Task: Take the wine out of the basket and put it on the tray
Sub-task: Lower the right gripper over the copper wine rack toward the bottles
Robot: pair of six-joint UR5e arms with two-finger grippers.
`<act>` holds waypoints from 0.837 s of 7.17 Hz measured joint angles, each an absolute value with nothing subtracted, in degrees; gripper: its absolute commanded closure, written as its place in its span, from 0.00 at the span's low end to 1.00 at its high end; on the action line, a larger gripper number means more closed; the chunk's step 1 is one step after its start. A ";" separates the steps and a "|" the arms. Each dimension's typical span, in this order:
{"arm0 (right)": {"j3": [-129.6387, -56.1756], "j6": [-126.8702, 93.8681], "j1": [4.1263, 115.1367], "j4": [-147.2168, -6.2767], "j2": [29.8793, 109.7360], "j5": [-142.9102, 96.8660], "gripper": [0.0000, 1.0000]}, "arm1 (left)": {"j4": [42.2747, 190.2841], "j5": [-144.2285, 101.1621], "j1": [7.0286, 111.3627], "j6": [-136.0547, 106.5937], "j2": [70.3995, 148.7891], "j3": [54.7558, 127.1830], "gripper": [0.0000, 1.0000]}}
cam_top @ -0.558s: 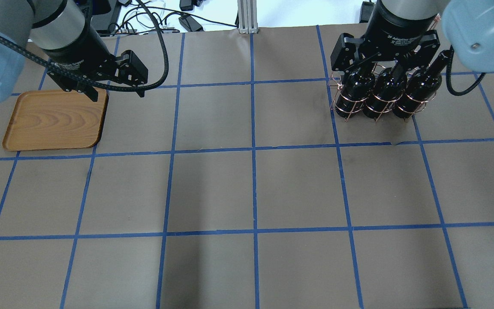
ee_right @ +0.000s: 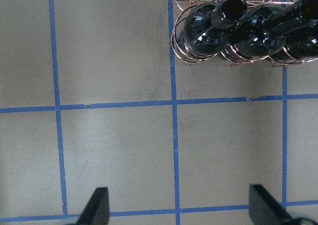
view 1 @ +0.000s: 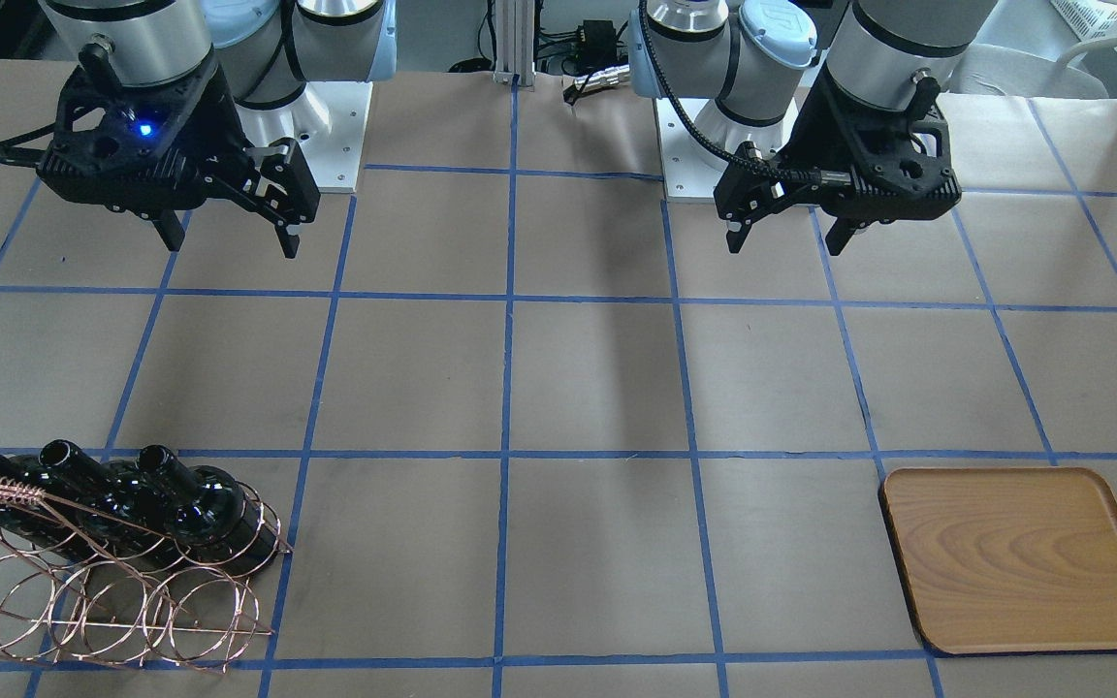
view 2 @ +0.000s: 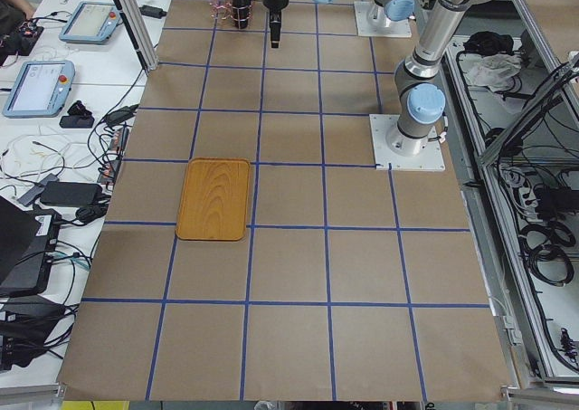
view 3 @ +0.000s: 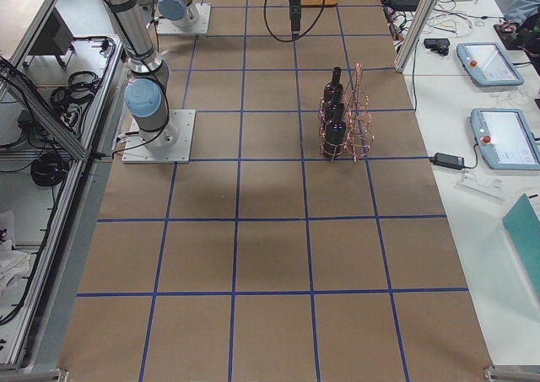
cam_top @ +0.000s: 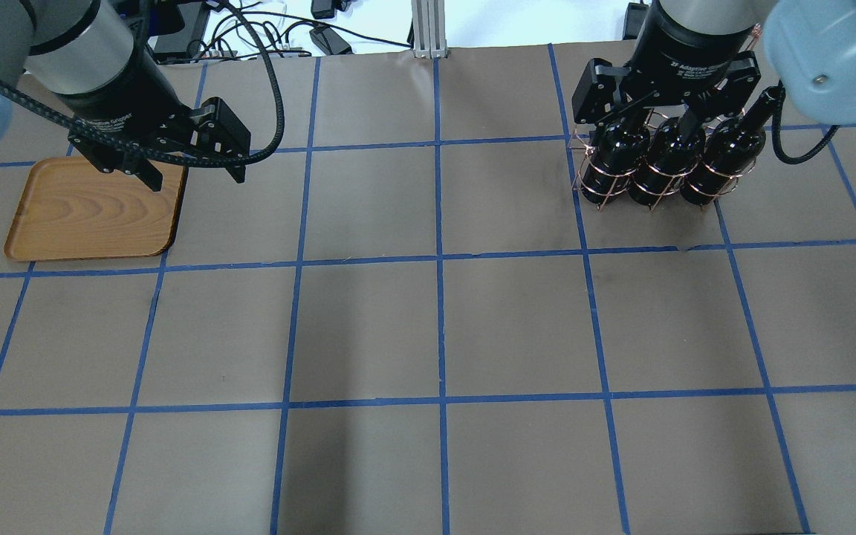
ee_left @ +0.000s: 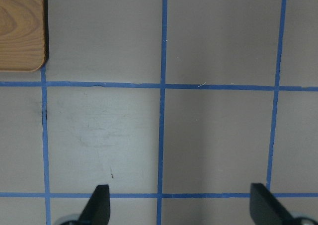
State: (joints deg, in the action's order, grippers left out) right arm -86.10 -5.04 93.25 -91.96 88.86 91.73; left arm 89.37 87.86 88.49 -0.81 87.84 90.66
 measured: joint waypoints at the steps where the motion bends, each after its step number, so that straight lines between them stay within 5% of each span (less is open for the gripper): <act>1: -85.61 -4.31 92.76 -92.23 88.47 91.67 0.00 | 89.48 87.90 88.36 -0.80 87.82 90.68 0.00; 6: -78.78 9.04 81.37 -93.55 79.92 91.06 0.00 | 89.70 88.06 87.93 -0.79 87.91 90.78 0.00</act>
